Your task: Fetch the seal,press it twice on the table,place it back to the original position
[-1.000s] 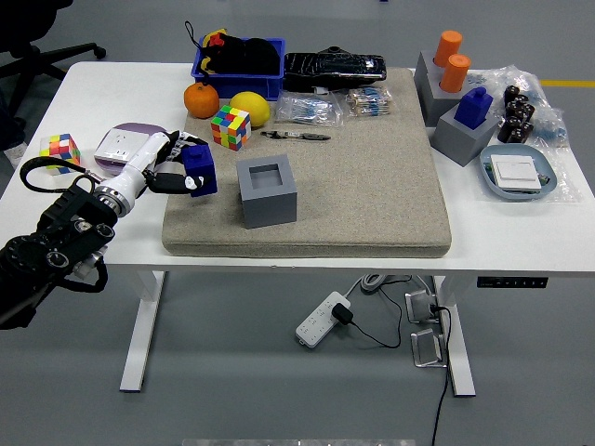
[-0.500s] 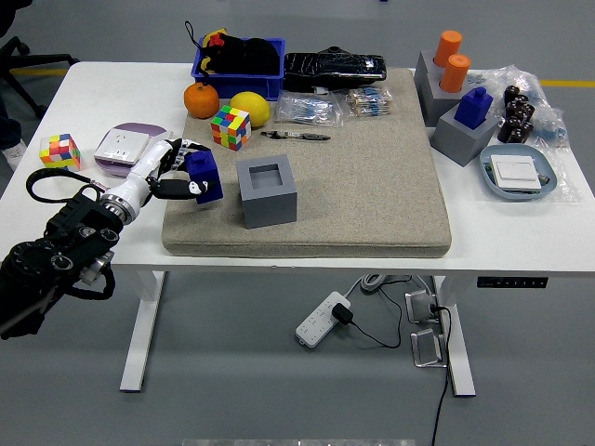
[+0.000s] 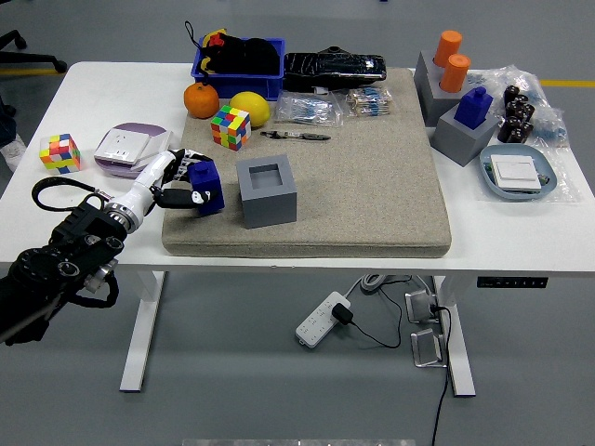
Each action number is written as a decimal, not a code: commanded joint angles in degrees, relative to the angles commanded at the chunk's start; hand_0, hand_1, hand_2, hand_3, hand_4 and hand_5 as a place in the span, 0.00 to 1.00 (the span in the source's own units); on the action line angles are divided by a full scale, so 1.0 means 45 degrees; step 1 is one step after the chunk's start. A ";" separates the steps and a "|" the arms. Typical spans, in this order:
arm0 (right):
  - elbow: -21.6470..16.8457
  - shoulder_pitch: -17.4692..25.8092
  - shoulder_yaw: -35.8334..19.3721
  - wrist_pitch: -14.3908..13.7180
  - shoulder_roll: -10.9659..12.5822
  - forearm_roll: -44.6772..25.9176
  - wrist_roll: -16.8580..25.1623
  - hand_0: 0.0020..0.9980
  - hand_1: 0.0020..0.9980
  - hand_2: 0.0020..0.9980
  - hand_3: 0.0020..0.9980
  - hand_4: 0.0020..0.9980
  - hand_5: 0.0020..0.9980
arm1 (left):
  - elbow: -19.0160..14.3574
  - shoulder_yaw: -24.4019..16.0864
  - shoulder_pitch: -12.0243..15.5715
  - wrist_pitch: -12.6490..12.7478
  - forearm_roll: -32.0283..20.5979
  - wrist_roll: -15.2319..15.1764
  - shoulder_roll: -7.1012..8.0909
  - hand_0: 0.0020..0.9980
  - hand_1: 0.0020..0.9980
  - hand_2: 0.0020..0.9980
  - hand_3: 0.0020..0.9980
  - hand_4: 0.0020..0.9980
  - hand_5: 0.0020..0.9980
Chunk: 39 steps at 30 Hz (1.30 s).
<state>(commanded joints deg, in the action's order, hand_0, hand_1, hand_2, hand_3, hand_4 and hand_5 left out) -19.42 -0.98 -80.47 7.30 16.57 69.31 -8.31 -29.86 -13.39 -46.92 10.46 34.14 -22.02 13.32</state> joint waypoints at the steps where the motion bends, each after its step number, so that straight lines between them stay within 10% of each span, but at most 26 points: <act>1: -0.0003 -0.0002 0.0005 0.0000 0.0001 -0.0002 0.0001 0.83 0.73 0.70 0.71 0.74 0.52 | 0.0067 0.0061 0.0013 0.0016 -0.0031 -0.0016 -0.0016 0.65 0.56 0.54 0.60 0.72 0.00; 29: -0.0006 0.0014 -0.0104 -0.0012 -0.0055 0.0026 0.0005 0.83 0.73 0.70 0.71 0.74 0.52 | 0.0343 0.0788 0.0149 0.0073 -0.0280 -0.0019 -0.0169 0.66 0.56 0.54 0.60 0.73 0.00; 39: -0.0004 0.0040 -0.0183 -0.0011 -0.0056 0.0028 0.0004 0.83 0.73 0.70 0.71 0.74 0.52 | -0.0366 0.0374 -0.0330 0.0214 0.0590 -0.0138 0.0349 0.66 0.56 0.54 0.60 0.73 0.00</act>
<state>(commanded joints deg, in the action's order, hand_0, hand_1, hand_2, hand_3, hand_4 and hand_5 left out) -19.44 -0.81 -81.29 7.25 16.32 69.44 -8.29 -31.51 -11.71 -48.40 11.42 36.79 -22.63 14.89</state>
